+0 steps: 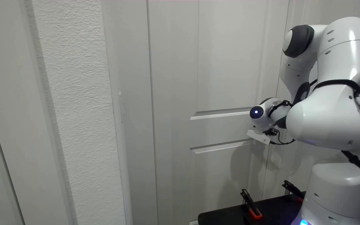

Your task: Open the door.

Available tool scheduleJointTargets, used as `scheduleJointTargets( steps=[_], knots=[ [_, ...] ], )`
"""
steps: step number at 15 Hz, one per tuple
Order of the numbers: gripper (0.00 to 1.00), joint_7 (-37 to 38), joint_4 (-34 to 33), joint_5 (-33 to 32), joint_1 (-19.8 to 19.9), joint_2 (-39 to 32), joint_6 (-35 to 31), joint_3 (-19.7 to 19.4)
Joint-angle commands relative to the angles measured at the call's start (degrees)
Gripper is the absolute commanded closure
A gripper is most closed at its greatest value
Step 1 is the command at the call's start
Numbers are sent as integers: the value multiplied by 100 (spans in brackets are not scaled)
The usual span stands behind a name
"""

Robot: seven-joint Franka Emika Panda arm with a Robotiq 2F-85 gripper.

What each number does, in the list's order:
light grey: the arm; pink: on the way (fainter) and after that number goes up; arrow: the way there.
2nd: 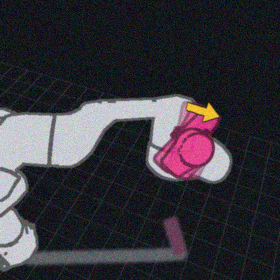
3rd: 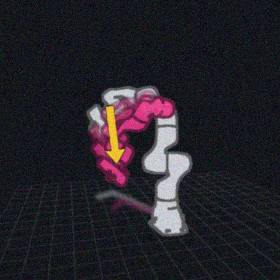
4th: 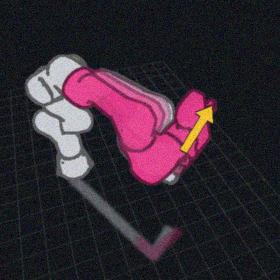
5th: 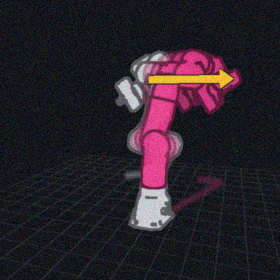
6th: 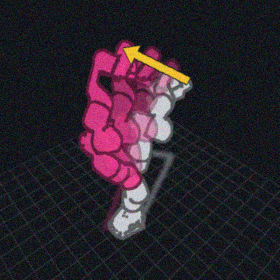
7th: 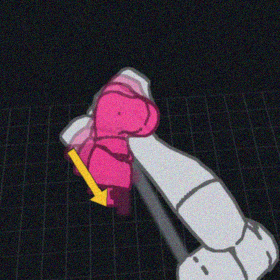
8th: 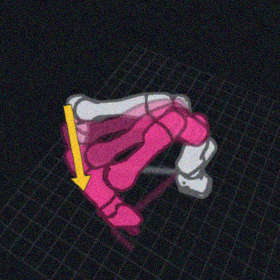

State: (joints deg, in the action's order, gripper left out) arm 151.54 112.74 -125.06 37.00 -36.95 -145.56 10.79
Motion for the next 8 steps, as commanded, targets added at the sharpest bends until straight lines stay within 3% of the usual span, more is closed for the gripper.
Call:
scheduleJointTargets(
  steps=[1,4,8],
  knots=[
    [94,37,13,-865,635,-343,998,571],
    [94,73,57,-1673,1437,-692,1797,1522],
    [94,75,217,-2665,2272,-1256,2596,2362]
  ],
)
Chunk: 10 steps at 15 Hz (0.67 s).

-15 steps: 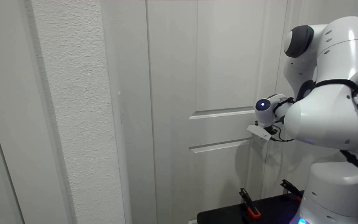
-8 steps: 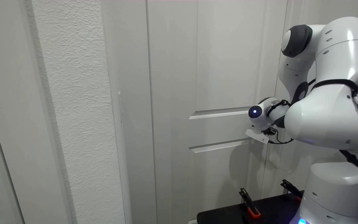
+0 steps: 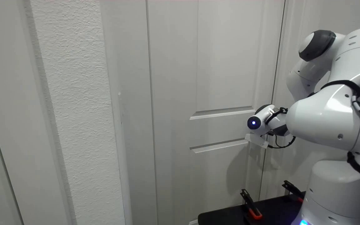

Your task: Open the door.

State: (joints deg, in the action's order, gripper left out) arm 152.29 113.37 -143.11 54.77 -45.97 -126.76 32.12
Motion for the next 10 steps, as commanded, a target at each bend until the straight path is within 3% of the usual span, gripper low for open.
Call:
scheduleJointTargets(
  steps=[1,2,3,7,8,9,10],
  knots=[
    [94,1,194,-1038,629,-456,868,358],
    [94,2,215,-1208,772,-571,995,511],
    [94,2,103,-676,306,-286,871,337],
    [94,-43,15,-607,316,-405,935,449],
    [94,-44,44,-835,504,-556,1034,569],
    [94,-44,-36,-599,246,-424,970,459],
    [94,-46,-53,-692,317,-515,1015,529]
  ],
)
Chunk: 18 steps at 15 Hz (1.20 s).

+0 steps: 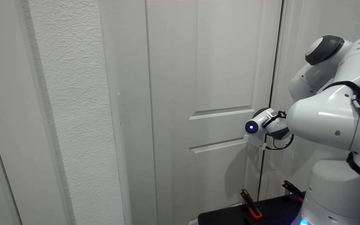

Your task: Open the door.

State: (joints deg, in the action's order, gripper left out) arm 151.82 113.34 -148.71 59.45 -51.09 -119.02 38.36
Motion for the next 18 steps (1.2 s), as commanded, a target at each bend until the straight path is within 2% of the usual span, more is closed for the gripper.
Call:
scheduleJointTargets(
  steps=[1,2,5,18],
  knots=[
    [94,-6,-79,-192,-122,-73,279,-59],
    [94,-13,-157,-74,-219,-57,217,-92],
    [94,-40,-297,-124,-116,-266,177,40],
    [94,-169,-1122,-72,-320,-824,85,387]
  ],
)
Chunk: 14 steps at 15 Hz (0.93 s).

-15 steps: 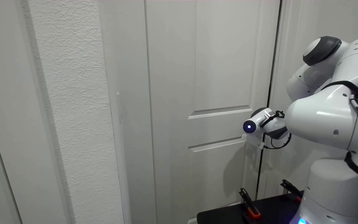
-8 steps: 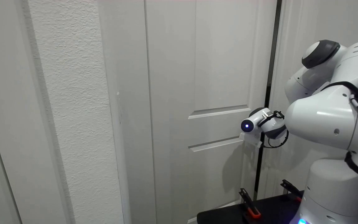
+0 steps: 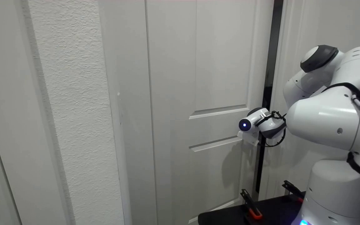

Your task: Open the door.

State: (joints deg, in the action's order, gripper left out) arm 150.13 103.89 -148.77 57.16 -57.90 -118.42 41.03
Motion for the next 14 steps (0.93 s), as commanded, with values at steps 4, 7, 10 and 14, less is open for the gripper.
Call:
scheduleJointTargets(
  steps=[4,7,10,14],
  knots=[
    [94,-3,-297,-68,-98,-224,21,224],
    [94,-3,-388,-70,-136,-267,15,283],
    [94,-3,-534,-72,-223,-342,-14,295],
    [94,-3,-750,-74,-366,-447,-37,288]
  ],
)
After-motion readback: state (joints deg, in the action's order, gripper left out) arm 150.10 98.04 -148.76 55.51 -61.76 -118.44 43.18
